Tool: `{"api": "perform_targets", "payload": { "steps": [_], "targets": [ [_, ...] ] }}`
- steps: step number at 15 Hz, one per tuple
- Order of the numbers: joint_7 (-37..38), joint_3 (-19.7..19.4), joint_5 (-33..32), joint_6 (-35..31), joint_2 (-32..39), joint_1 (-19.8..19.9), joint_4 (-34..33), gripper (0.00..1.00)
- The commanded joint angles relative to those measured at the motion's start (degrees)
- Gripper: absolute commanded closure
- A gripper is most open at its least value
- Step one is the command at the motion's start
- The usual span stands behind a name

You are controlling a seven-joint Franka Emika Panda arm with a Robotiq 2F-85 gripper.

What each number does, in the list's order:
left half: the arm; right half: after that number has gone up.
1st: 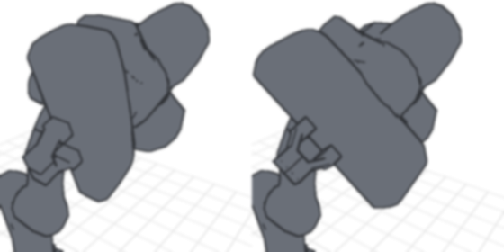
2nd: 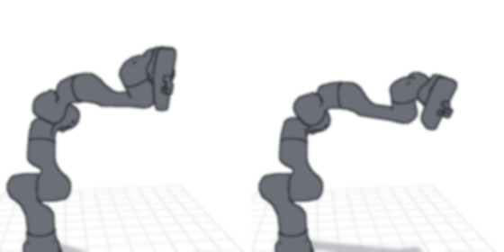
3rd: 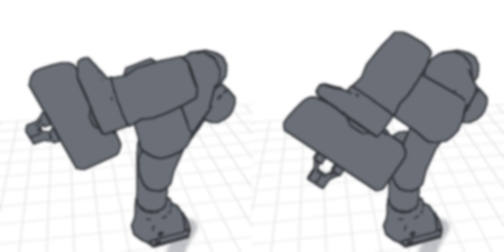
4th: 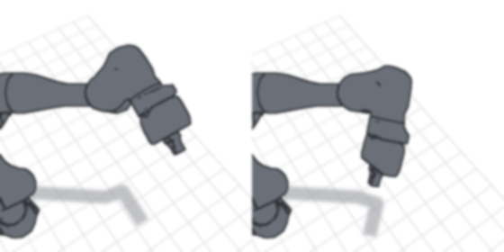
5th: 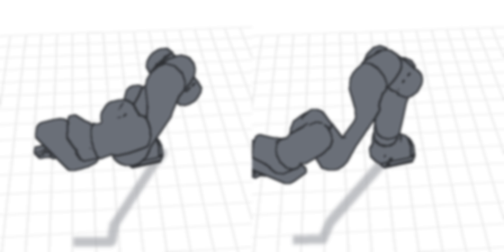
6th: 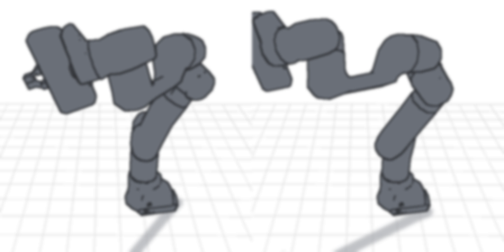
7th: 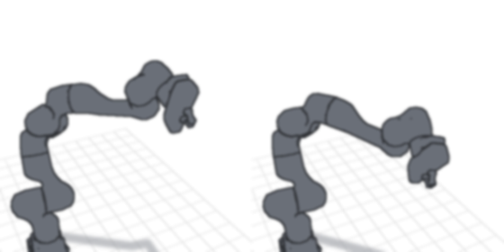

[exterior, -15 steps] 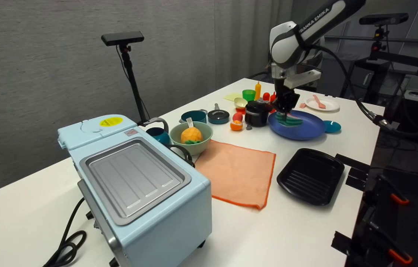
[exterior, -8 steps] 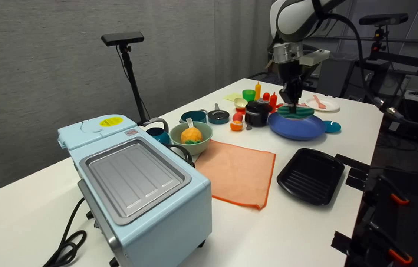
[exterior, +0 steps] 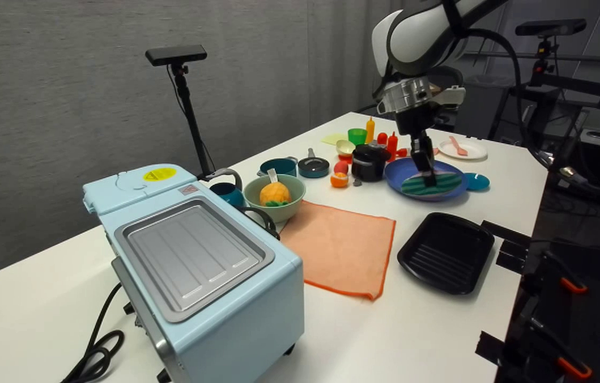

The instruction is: Put the orange and pineapple plushies on the black plate

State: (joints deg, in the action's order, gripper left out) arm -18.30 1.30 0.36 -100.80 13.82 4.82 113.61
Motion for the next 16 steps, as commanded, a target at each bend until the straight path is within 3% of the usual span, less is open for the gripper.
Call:
{"api": "perform_targets", "payload": {
  "steps": [1, 13, 14, 16],
  "targets": [
    [-4.2, 0.7, -1.5, 3.7, 1.9, -1.6, -0.7, 0.97],
    [-0.7, 1.5, -13.7, 12.0, 10.9, -6.2, -4.8, 0.97],
    [-0.7, 1.4, -14.7, 12.1, 11.0, -6.4, -4.9, 0.64],
    [-0.9, 1.5, -15.8, 11.7, 11.2, -6.5, -5.1, 0.56]
  ]
}}
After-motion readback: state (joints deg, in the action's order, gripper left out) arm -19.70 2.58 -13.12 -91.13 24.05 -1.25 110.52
